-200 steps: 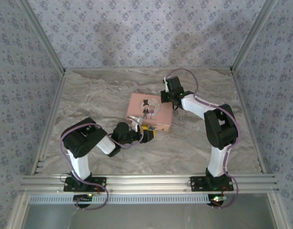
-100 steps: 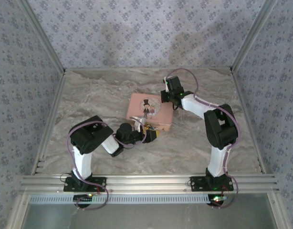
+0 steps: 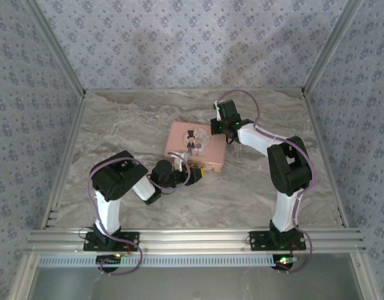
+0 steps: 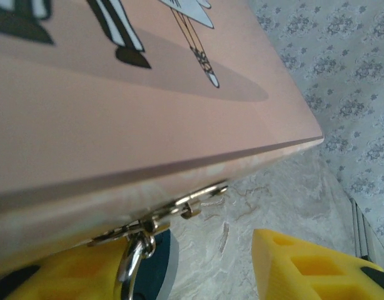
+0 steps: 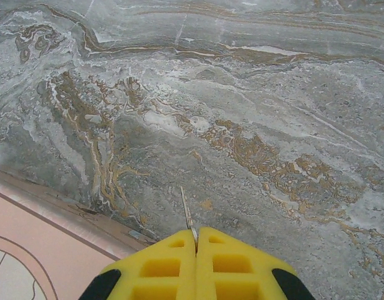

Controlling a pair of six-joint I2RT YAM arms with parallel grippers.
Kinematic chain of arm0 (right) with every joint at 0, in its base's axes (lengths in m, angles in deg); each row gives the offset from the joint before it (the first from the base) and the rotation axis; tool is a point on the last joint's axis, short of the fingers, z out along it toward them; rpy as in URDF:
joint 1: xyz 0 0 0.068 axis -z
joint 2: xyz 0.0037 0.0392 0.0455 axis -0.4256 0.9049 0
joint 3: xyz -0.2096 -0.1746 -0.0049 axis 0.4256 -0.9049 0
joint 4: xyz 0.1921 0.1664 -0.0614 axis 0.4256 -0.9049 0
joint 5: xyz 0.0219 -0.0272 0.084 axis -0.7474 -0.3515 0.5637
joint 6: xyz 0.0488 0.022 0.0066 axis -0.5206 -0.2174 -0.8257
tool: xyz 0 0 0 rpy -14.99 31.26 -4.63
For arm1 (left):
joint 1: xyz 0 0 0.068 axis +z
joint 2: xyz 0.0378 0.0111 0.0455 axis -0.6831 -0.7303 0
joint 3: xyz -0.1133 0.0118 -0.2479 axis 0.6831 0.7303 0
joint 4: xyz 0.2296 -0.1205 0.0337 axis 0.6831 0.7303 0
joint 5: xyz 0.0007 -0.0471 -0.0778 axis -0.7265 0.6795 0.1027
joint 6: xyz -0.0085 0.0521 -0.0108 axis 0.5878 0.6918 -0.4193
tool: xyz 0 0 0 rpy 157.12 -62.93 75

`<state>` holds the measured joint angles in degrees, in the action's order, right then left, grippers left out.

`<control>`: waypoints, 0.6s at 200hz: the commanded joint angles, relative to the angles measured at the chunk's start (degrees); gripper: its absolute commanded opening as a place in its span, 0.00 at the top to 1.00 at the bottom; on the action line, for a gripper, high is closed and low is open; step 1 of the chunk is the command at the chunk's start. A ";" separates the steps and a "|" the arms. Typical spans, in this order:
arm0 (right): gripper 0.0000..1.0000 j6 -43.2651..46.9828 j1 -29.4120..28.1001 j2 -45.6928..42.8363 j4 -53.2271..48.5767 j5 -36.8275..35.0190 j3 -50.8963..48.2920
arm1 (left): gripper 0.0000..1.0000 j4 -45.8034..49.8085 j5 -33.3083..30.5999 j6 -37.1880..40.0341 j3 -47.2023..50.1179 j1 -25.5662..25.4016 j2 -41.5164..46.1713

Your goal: Unlock a padlock with a key

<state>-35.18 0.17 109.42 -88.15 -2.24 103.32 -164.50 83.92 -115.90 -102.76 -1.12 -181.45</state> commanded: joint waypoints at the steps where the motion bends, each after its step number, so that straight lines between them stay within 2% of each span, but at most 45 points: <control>1: 1.00 0.35 -1.05 0.54 -5.14 2.34 -0.91 | 0.53 -1.18 -0.16 -0.12 0.66 0.95 2.11; 82: 1.00 0.35 -1.00 0.36 -4.70 2.41 -1.41 | 0.43 3.95 -2.47 1.09 3.31 1.75 5.89; 120: 1.00 0.00 -1.20 0.45 -4.49 2.32 -1.40 | 0.51 5.02 -1.19 1.35 2.82 1.89 6.11</control>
<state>-35.18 -0.09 109.42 -88.11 -1.82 103.30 -160.39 82.17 -115.77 -99.68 0.45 -176.44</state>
